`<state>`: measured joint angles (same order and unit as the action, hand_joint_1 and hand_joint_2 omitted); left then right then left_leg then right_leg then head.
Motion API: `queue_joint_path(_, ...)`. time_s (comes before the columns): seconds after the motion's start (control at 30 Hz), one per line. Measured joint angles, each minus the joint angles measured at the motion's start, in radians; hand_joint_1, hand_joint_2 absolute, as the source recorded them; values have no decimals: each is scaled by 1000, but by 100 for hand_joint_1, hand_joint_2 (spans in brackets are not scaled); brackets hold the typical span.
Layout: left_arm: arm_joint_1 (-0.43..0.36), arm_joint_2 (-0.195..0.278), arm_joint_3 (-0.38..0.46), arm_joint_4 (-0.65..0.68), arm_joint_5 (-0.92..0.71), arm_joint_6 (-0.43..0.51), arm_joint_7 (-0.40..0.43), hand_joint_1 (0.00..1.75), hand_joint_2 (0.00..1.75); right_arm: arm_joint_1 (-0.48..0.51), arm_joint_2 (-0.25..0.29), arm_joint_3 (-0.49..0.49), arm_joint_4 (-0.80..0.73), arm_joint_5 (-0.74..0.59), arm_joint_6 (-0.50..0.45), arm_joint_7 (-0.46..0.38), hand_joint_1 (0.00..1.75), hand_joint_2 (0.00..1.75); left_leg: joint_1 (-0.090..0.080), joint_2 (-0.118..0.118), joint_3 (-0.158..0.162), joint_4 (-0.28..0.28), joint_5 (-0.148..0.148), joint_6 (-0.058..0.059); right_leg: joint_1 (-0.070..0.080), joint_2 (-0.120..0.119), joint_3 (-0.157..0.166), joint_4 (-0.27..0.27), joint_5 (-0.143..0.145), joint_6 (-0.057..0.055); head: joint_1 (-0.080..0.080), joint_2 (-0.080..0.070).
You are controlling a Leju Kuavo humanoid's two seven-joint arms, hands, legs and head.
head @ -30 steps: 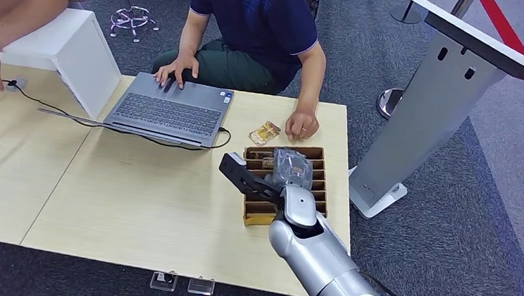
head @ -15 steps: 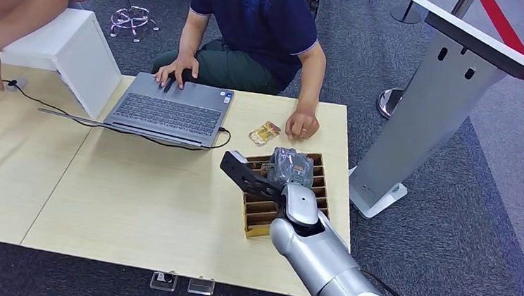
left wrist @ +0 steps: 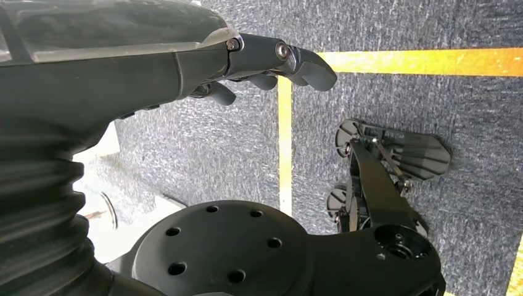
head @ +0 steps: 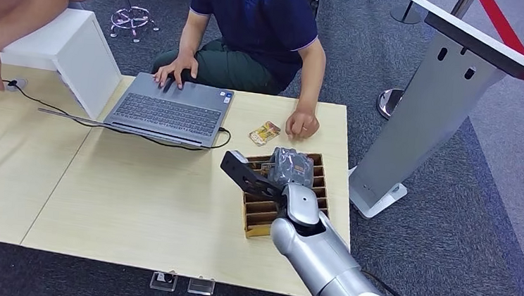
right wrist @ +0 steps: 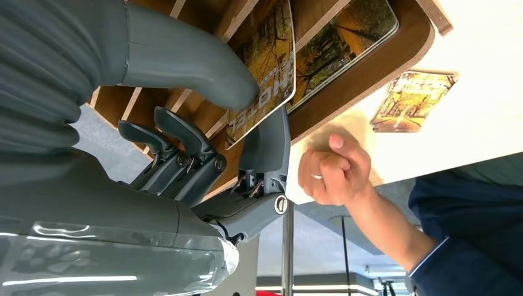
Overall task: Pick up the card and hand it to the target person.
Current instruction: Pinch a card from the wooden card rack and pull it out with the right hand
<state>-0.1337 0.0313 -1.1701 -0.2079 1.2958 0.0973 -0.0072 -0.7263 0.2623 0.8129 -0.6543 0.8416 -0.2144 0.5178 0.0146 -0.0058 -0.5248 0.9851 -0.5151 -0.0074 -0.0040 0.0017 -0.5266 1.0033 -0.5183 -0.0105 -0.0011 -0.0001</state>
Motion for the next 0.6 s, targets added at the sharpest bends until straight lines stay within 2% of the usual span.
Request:
queue_joint_path(0.33, 0, 0, -6, 0, 15, -9, 0, 0, 175, -4, -13, -4, -13, -43, -10, -41, 175, 175, 0, 0, 0, 0, 0, 0, 0, 0, 0, 0, 0, 0, 0, 0)
queue_joint_path(0.6, 0, 0, -7, 0, 16, -10, -1, 0, 175, -25, -39, -22, -95, -54, -96, -103, 175, 175, 0, 0, 0, 0, 0, 0, 0, 0, 0, 0, 0, 0, 0, 0)
